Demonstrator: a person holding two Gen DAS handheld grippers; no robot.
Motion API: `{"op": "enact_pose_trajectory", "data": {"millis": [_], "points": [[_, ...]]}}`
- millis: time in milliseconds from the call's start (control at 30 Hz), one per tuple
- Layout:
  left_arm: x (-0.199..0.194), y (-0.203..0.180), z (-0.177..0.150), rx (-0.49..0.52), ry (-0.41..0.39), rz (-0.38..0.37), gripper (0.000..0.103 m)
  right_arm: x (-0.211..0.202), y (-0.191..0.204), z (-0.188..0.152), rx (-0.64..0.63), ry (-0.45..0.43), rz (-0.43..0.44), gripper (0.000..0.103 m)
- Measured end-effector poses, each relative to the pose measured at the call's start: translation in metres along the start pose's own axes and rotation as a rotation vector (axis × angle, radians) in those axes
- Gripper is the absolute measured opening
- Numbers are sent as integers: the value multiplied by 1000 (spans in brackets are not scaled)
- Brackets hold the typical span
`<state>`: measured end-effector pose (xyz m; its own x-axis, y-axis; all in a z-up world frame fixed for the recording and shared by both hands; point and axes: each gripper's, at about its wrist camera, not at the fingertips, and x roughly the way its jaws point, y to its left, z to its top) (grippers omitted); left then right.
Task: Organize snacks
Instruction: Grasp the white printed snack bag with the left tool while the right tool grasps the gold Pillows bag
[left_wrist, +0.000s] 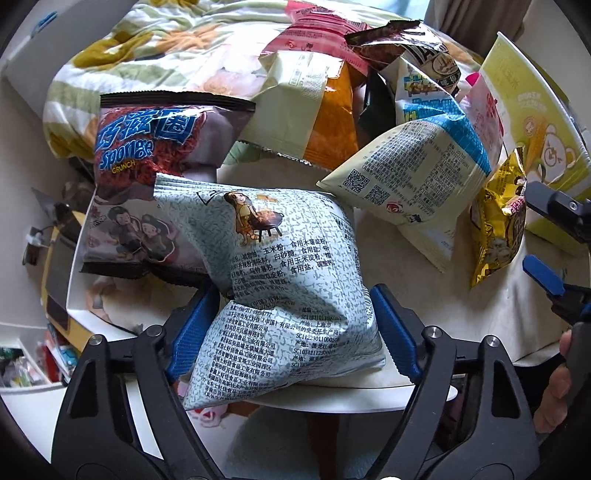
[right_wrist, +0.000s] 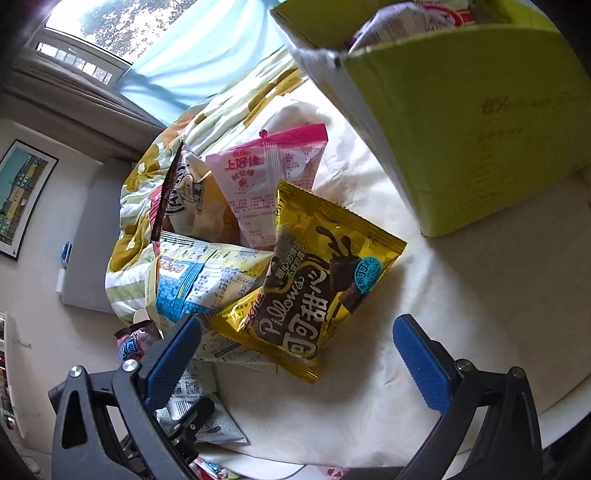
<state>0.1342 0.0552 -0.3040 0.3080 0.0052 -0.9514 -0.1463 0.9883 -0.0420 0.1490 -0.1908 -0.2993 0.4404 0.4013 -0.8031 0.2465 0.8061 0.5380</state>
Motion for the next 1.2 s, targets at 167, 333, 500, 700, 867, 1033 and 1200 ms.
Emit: {"op": "enact_pose_trajectory", "data": {"millis": [167, 333, 500, 700, 867, 1033, 1200], "points": [[0, 3, 0, 15, 4, -8, 71, 11, -2, 3, 27, 8, -2, 103], [-3, 7, 0, 6, 7, -27, 69, 14, 0, 3, 19, 2, -12, 100], [-7, 8, -3, 16, 1, -31, 69, 14, 1, 5, 18, -29, -32, 88], [-16, 7, -4, 44, -14, -27, 69, 13, 0, 6, 0, -59, -78, 64], [-25, 6, -4, 57, -38, -23, 69, 11, -2, 4, -23, -69, -67, 47], [-39, 10, -4, 52, -70, -29, 69, 7, -1, -4, -34, -72, -49, 43], [-60, 18, -6, 49, -110, -44, 69, -9, 9, -9, -68, -91, -23, 43]]}}
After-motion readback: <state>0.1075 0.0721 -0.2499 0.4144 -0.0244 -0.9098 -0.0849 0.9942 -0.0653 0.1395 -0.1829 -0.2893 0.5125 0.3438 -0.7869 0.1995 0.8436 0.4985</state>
